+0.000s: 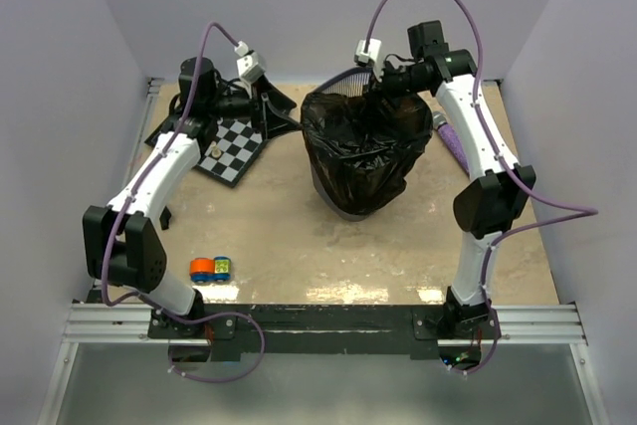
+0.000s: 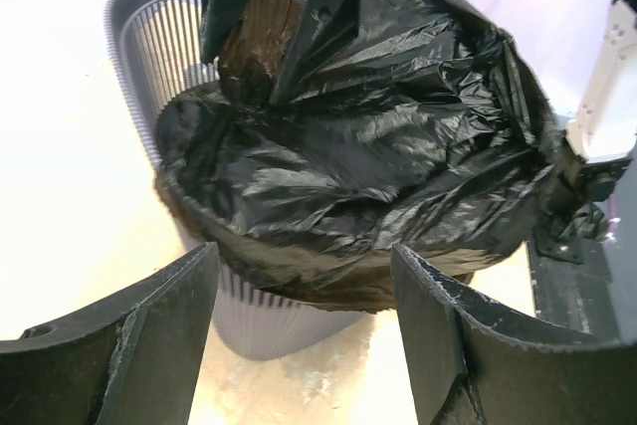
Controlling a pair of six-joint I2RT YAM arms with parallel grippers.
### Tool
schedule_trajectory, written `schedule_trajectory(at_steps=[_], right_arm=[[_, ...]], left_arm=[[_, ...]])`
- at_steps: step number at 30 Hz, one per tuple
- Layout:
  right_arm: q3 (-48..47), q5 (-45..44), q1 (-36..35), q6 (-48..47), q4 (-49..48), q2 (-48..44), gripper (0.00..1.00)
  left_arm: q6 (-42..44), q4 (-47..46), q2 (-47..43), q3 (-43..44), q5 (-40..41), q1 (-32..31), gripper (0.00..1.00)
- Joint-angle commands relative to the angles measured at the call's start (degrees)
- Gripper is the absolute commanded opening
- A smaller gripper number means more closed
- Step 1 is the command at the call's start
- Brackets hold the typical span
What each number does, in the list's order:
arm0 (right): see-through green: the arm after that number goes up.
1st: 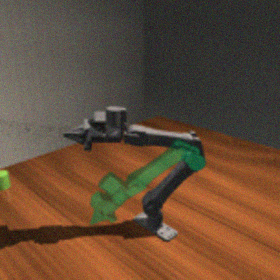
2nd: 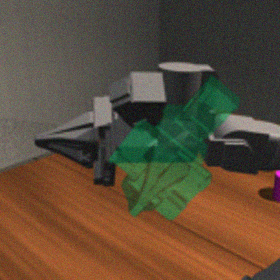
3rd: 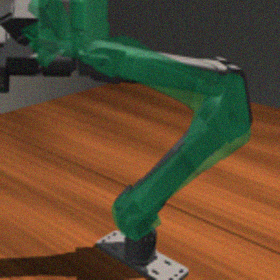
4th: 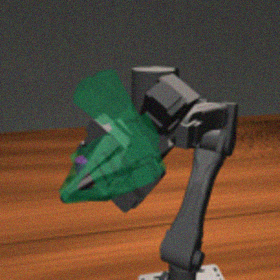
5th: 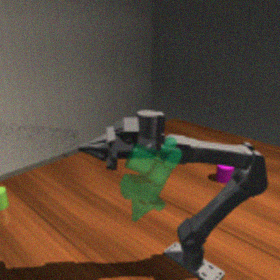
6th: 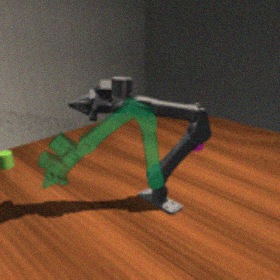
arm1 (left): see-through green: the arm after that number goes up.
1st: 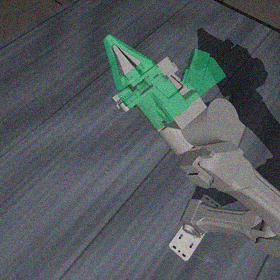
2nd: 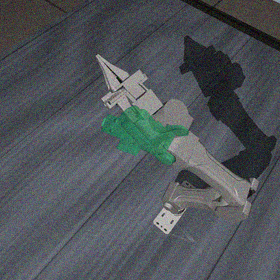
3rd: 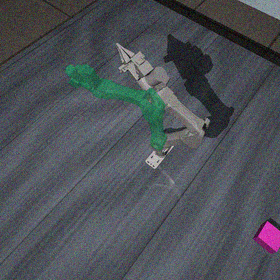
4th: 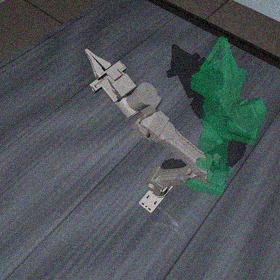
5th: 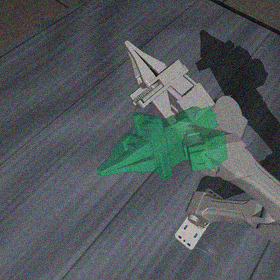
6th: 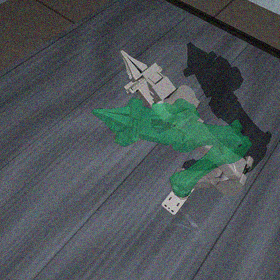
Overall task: Put the trash bags into the trash bin
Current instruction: Place the trash bag in the bin.
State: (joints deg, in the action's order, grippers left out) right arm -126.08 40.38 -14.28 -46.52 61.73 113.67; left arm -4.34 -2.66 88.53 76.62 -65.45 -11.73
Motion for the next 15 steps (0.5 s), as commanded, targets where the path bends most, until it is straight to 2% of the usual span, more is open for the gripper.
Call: schedule_trajectory(at_steps=[1,2,3,7,9,15], right_arm=[[1.71,-2.58,0.05,1.87,-6.7,-2.84,0.65],[1.72,-2.67,0.05,1.79,-7.06,-2.66,0.64],[1.28,-2.68,0.05,1.53,-6.98,-2.23,0.56],[-1.53,0.04,0.57,2.39,-6.89,-0.91,0.13],[-1.97,1.53,1.1,5.46,-9.77,-0.99,0.0],[-2.33,4.18,3.38,15.48,-21.63,-0.91,0.0]], left_arm=[[3.73,1.87,1.99,3.8,0.76,-0.31,0.74],[3.64,1.52,2.26,3.89,1.02,-0.49,0.74],[3.55,1.34,2.61,3.8,1.03,-0.66,0.74],[2.5,-0.58,4.36,4.77,2.34,-1.19,0.73],[0.66,-3.39,4.98,4.94,3.31,-1.19,0.73],[-1.46,-4.55,7.44,8.54,3.93,-1.19,0.72]])
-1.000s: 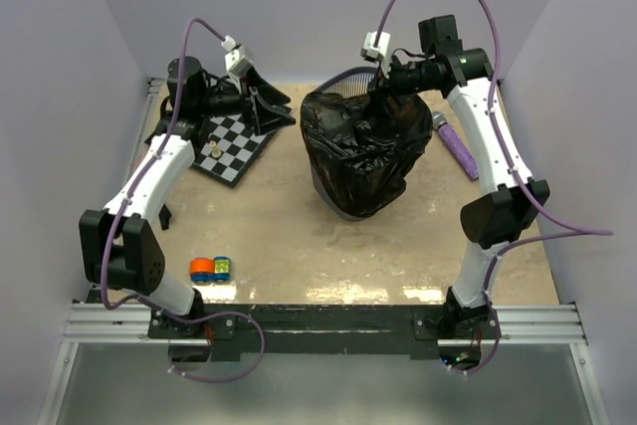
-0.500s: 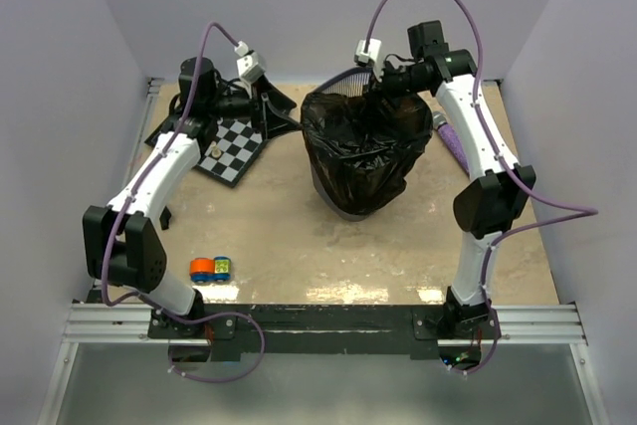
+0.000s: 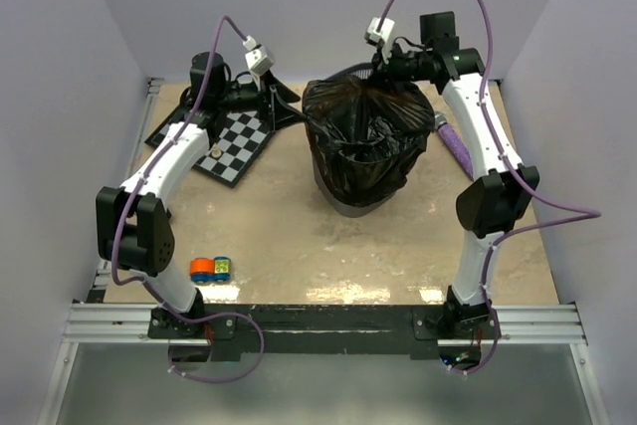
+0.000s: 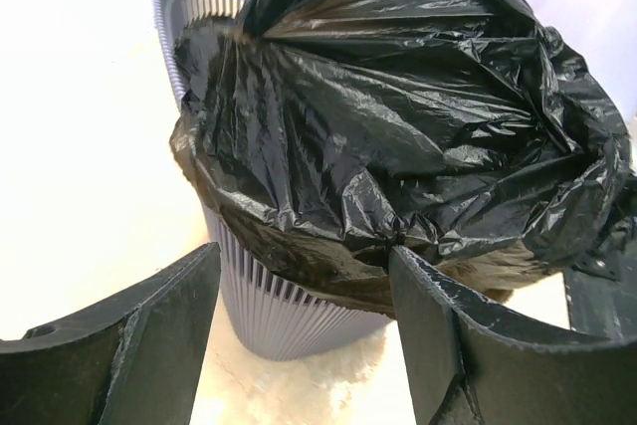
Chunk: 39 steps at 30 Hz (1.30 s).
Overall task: Put the trash bags into the trash bin
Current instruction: Place the trash bag in the bin.
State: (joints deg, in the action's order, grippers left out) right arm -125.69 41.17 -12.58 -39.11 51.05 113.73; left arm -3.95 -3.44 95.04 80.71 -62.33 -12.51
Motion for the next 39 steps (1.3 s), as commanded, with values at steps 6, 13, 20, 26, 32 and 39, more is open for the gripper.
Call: schedule_trajectory(at_steps=[6,13,20,26,32,39], right_arm=[[-0.96,5.06,4.14,18.88,-24.4,-0.1,0.0],[-3.51,5.51,6.95,29.18,-32.5,4.82,0.0],[-5.09,2.78,7.83,30.94,-33.29,10.1,0.0],[-0.1,5.24,7.92,31.82,-32.59,9.59,0.03],[6.07,4.98,8.1,31.2,-31.98,6.15,0.21],[6.16,0.85,9.41,32.43,-32.15,2.55,0.55]], left_arm=[[-0.98,-1.31,1.72,5.69,0.54,-0.41,0.72],[-0.18,1.42,3.04,8.15,1.5,-0.41,0.72],[2.97,8.09,5.32,10.7,1.16,-0.41,0.72],[-0.7,6.88,6.64,9.65,-0.95,-0.49,0.71],[-13.44,-7.07,7.78,5.26,-4.81,-0.58,0.67],[-23.29,-18.87,10.86,4.11,-11.93,-0.41,0.12]])
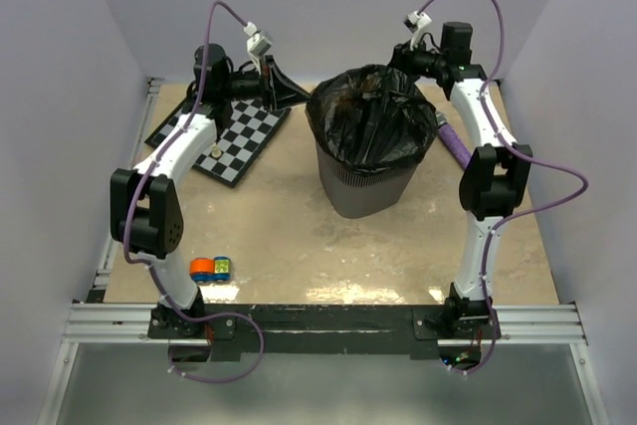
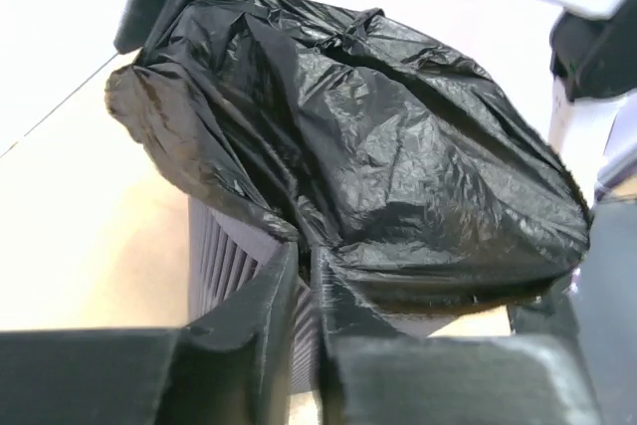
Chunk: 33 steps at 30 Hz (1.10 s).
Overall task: Put the trash bags into the trash bin
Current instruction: Place the trash bag in the bin.
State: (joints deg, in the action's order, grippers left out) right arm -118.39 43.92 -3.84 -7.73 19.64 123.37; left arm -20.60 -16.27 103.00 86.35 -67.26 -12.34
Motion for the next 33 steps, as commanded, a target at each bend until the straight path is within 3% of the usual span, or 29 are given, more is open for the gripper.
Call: schedule_trajectory(at_steps=[1,3,8,19,20,21,23,26,33], right_arm=[[-1.58,-2.52,1.11,1.13,-0.74,-8.05,0.62],[-2.55,-3.66,2.6,1.13,-0.57,-9.89,0.68],[0.78,-5.07,6.12,-1.49,1.01,-17.79,0.79],[29.95,-7.36,9.54,-12.75,6.9,-46.97,0.79],[31.28,-6.92,9.64,-14.14,8.21,-48.39,0.79],[32.33,-6.66,9.72,-15.81,10.14,-49.71,0.79],[32.61,-5.34,9.9,-18.01,14.7,-50.86,0.79],[31.55,-3.32,9.99,-22.23,20.94,-51.48,0.79],[31.11,0.2,9.99,-37.08,36.33,-53.14,0.81]], left_arm=[[-10.13,-8.75,3.08,-2.23,-7.87,-0.23,0.06],[-14.89,-14.2,2.12,-4.33,-8.06,0.73,0.0],[-19.11,-18.34,0.54,-7.77,-8.15,2.14,0.0],[-24.22,-25.12,0.18,-9.45,-6.83,2.58,0.0],[-24.05,-25.3,0.1,-9.18,-6.91,2.76,0.09],[-24.4,-25.3,0.09,-8.48,-6.57,2.93,0.36],[-26.67,-26.52,0.36,-6.64,-5.78,3.28,0.55],[-27.74,-26.1,2.55,-2.6,-5.42,2.59,0.62],[-26.68,-26.26,5.1,-1.7,-5.95,-0.58,0.64]])
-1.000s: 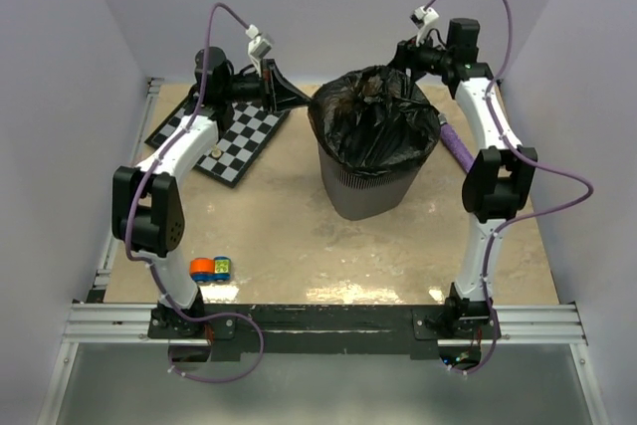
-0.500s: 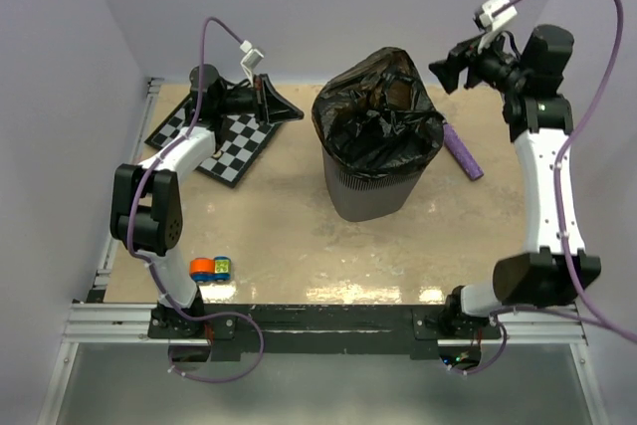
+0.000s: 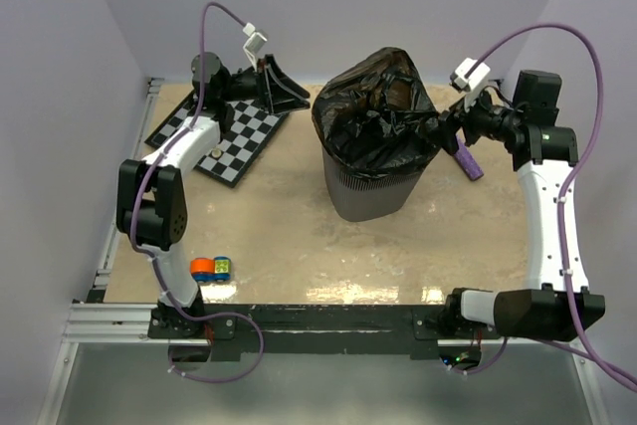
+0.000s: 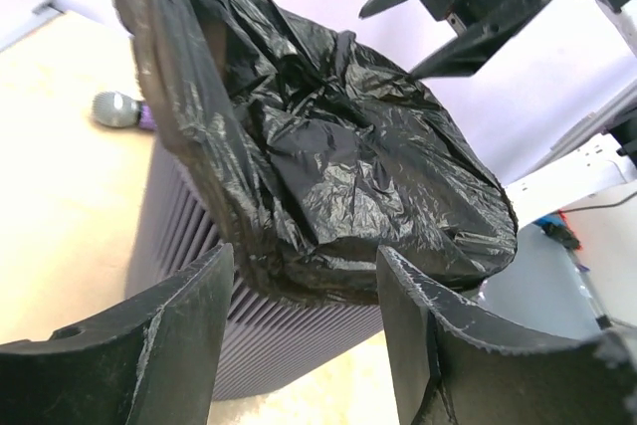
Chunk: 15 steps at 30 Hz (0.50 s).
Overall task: Put the trash bags into the trash bin
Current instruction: Place the trash bag in the bin.
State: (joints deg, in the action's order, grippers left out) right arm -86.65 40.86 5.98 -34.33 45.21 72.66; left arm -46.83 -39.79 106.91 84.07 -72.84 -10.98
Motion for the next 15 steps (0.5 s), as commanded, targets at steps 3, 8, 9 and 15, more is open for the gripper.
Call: schedule_trajectory(at_steps=[3,8,9,15], right_arm=[[1.21,3.0,0.17,-14.71,14.19,-3.75,0.83],[3.42,2.47,0.17,-18.32,17.1,-4.64,0.83],[3.77,2.47,0.17,-18.84,17.1,-4.64,0.84],[-0.09,3.35,0.09,-8.58,7.63,-6.31,0.84]], left_arm=[[-1.16,-4.68,1.89,-0.05,-1.51,-2.64,0.61],[-1.6,-5.74,2.51,-0.22,-2.75,-3.87,0.4],[-1.6,-5.82,2.6,-0.14,-2.83,-3.96,0.38],[-1.07,-5.91,2.69,0.3,-2.75,-4.05,0.12]])
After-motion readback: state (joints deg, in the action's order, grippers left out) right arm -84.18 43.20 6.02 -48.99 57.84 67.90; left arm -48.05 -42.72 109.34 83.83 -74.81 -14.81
